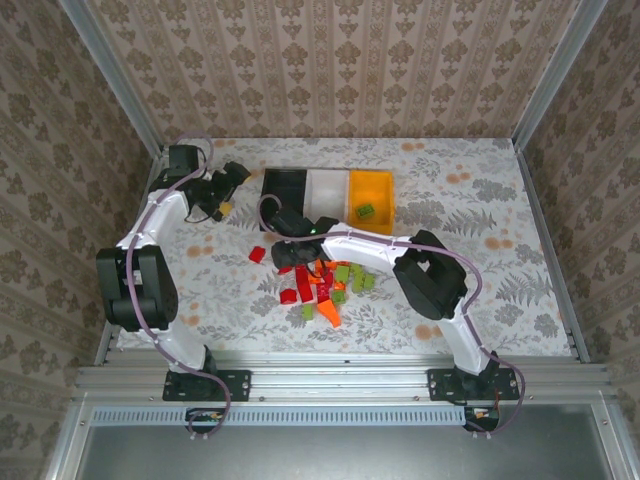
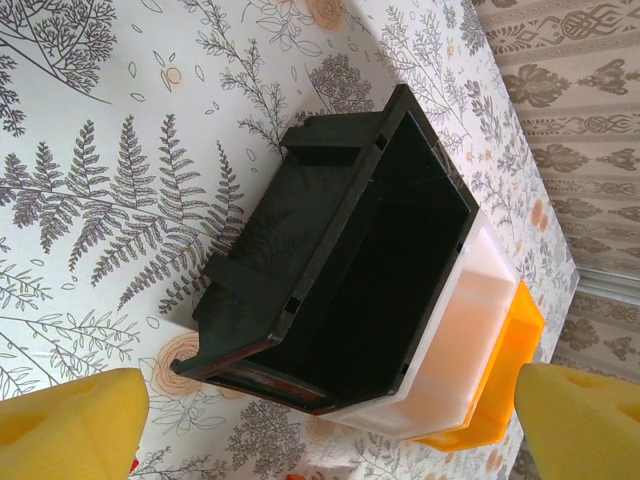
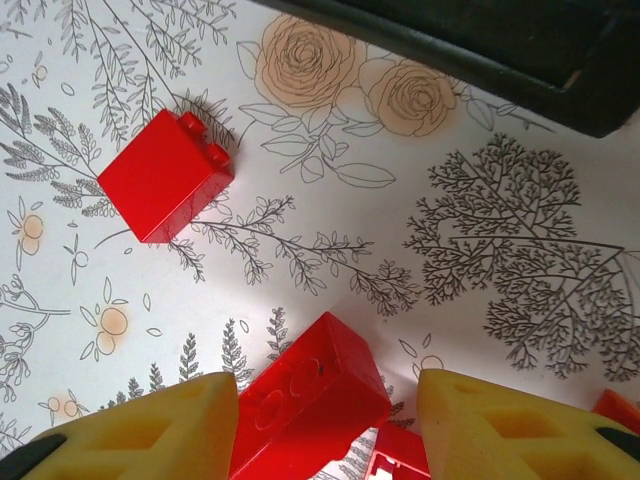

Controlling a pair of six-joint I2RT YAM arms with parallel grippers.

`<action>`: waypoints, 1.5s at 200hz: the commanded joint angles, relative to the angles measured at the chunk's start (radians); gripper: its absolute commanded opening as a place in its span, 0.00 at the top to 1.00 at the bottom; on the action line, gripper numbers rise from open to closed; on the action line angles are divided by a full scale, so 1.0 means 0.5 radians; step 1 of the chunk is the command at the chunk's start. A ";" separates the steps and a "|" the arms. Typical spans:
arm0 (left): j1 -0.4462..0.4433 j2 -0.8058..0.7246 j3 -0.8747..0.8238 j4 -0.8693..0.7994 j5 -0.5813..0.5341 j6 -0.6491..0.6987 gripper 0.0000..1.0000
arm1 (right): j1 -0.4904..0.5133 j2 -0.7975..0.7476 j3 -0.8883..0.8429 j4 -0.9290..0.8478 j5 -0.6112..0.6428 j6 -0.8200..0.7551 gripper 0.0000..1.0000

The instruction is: Sort the legos into containers by color

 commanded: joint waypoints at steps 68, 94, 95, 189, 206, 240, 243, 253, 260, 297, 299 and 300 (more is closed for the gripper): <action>0.003 0.001 -0.006 0.020 0.040 -0.020 0.04 | 0.075 0.102 0.138 0.061 -0.219 -0.037 0.48; 0.004 0.003 -0.009 0.021 0.038 -0.020 0.04 | 0.082 0.110 0.199 0.070 -0.178 -0.072 0.48; 0.004 0.003 -0.009 0.021 0.039 -0.020 0.04 | 0.082 0.111 0.202 0.069 -0.173 -0.076 0.48; 0.006 0.006 -0.009 0.027 0.047 -0.020 0.04 | 0.082 0.237 0.325 -0.314 -0.127 -0.718 0.21; 0.006 0.009 -0.008 0.026 0.042 -0.014 0.04 | 0.082 0.293 0.376 -0.351 -0.138 -0.765 0.20; 0.006 0.012 -0.009 0.023 0.037 -0.008 0.04 | 0.073 0.373 0.460 -0.361 -0.086 -0.787 0.20; 0.006 0.014 -0.008 0.024 0.037 -0.008 0.04 | 0.073 0.381 0.469 -0.365 -0.081 -0.789 0.21; 0.006 0.017 -0.007 0.024 0.037 -0.008 0.04 | 0.070 0.411 0.494 -0.377 -0.078 -0.791 0.21; 0.008 0.021 -0.009 0.026 0.037 -0.008 0.04 | 0.071 0.433 0.511 -0.389 -0.076 -0.794 0.22; 0.012 0.024 -0.008 0.022 0.037 -0.008 0.04 | 0.070 0.483 0.530 -0.382 -0.009 -0.803 0.30; 0.013 0.026 -0.006 0.023 0.037 -0.008 0.04 | 0.071 0.480 0.528 -0.382 -0.007 -0.803 0.30; 0.013 0.027 -0.006 0.023 0.037 -0.008 0.04 | 0.070 0.482 0.529 -0.380 -0.005 -0.803 0.31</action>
